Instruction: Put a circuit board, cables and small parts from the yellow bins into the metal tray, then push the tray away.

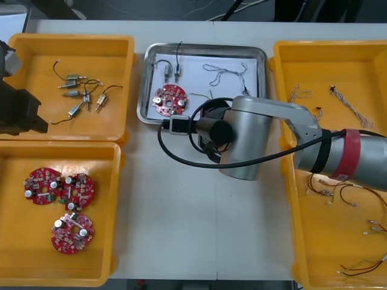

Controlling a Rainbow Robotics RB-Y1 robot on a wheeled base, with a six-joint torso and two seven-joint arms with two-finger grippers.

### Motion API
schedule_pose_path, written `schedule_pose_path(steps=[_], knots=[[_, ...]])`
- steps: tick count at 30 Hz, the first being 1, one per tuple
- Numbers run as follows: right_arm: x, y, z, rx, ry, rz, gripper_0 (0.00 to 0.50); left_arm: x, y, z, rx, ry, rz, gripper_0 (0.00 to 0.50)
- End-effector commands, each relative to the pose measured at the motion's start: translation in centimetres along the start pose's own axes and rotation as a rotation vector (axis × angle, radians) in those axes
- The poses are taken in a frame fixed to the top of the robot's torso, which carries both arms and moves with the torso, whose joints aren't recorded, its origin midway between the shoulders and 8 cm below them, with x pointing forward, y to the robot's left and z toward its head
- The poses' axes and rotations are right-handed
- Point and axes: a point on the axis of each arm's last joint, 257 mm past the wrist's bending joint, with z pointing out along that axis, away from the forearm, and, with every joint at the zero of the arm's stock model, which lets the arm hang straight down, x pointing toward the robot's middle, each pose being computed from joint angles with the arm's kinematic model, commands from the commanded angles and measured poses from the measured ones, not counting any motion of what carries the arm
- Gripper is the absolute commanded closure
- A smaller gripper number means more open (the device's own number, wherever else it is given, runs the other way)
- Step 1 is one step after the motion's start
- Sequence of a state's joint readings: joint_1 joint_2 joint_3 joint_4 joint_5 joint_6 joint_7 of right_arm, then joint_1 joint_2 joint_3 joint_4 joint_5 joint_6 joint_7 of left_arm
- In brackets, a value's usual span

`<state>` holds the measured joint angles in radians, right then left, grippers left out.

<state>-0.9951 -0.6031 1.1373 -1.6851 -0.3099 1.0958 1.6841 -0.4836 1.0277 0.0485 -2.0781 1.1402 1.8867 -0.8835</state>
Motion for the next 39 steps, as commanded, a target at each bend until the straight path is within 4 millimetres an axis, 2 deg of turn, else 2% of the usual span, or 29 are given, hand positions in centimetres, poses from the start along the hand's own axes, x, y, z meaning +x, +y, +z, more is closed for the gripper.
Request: schedule_pose_path(steps=[1,25,31,39], knots=[[-2.1,-4.6,-0.5,0.071,-0.052,0.004,0.500,-0.1,0.6,-0.5,-0.007,-0.019,0.048,0.000],[-3.7,-8.7,1.4,0.147,-0.148,-0.014,0.500,-0.1,0.6,-0.5,-0.007,-0.019,0.048,0.000],[-4.0,-10.3,1.6,0.198,-0.164,-0.053,0.500,-0.1,0.6,-0.5,-0.007,-0.019,0.048,0.000],[-4.3,-11.3,2.3,0.225,-0.207,-0.074,0.500,-0.1,0.6,-0.5,-0.007,-0.019,0.048,0.000]])
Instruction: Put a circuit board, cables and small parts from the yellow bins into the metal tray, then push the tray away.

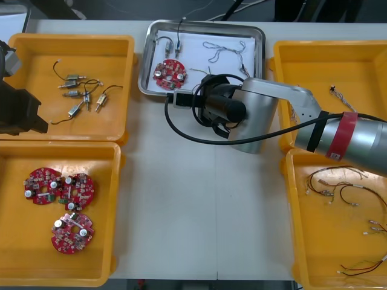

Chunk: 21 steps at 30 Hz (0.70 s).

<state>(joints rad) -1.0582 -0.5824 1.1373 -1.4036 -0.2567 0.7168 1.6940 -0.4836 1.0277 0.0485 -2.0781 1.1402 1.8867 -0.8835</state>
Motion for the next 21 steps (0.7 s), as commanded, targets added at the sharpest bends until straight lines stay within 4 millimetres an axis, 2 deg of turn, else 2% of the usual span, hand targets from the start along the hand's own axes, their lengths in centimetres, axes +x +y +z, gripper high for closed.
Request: schedule_pose_path(steps=[1,11,21], knots=[[-3.8,-4.4,-0.3,0.078,-0.076,-0.072,0.500,-0.1,0.6,-0.5,-0.007,-0.019,0.048,0.000],[-5.0,-5.0,-0.5,0.106,-0.120,-0.110,0.500,-0.1,0.6,-0.5,-0.007,-0.019,0.048,0.000],[-3.9,-5.1,-0.2,0.107,-0.100,-0.114,0.500,-0.1,0.6,-0.5,-0.007,-0.019,0.048,0.000]])
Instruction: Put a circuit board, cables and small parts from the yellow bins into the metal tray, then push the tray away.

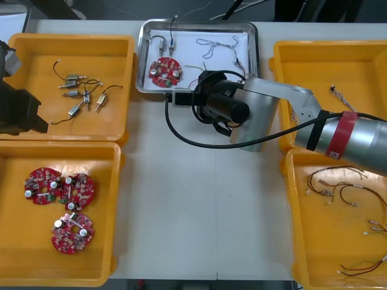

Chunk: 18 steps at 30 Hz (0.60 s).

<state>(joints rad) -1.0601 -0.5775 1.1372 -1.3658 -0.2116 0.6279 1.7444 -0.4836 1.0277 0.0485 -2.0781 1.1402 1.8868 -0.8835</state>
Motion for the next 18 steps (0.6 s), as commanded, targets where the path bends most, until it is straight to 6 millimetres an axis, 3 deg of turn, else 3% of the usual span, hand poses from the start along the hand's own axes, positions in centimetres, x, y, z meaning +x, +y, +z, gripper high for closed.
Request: schedule_pose_path(steps=[1,6,8,10,16,18], knots=[[-2.70,-4.22,-0.30,0.066,-0.045,-0.034,0.500,-0.11,0.57,-0.47,-0.007,-0.019,0.048,0.000],[-2.55,-4.23,-0.26,0.066,-0.042,-0.033,0.497,-0.11,0.57,-0.47,-0.007,-0.019,0.048,0.000],[-2.63,-4.22,-0.28,0.066,-0.043,-0.035,0.406,-0.11,0.57,-0.47,-0.007,-0.019,0.048,0.000],[-2.63,-4.22,-0.28,0.066,-0.043,-0.037,0.214,-0.11,0.57,-0.47,-0.007,-0.019,0.048,0.000],[-2.53,-4.12,-0.34,0.062,-0.034,-0.048,0.002,-0.11,0.57,-0.47,-0.007,-0.019,0.048,0.000],[-2.43,-3.91,-0.44,0.057,-0.023,-0.047,0.000,-0.11,0.57,-0.47,-0.007,-0.019,0.048,0.000]])
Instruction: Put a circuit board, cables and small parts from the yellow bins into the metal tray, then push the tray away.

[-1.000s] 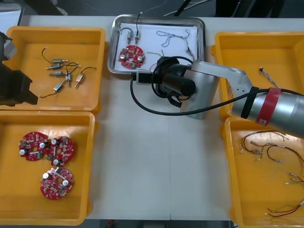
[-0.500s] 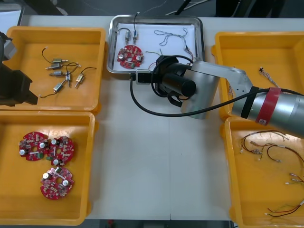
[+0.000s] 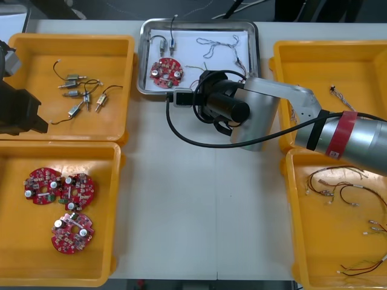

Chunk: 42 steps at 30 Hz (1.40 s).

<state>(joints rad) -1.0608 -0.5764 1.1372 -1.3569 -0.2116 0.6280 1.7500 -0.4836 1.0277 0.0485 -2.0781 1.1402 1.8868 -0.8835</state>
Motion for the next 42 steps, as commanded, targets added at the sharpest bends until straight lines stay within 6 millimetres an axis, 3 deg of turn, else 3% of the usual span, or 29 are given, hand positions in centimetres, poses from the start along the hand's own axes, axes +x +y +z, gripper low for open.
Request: schedule_pose_path(steps=[1,9,18,28,42], knots=[[-2.6,-3.9,-0.7,0.056,-0.021,-0.046,0.000,-0.1,0.6,-0.5,-0.007,-0.019,0.048,0.000],[-2.5,-3.8,-2.9,0.041,0.032,-0.061,0.000,-0.1,0.6,-0.5,-0.007,-0.019,0.048,0.000],[-2.8,-1.5,-6.0,-0.066,0.108,0.025,0.000,-0.1,0.6,-0.5,-0.007,-0.019,0.048,0.000],[-2.2,1.9,-11.0,-0.258,0.186,0.219,0.000,-0.1,0.6,-0.5,-0.007,-0.019,0.048,0.000],[0.4,3.2,-18.1,-0.475,0.271,0.473,0.000,-0.1,0.6,-0.5,-0.007,-0.019,0.048,0.000]])
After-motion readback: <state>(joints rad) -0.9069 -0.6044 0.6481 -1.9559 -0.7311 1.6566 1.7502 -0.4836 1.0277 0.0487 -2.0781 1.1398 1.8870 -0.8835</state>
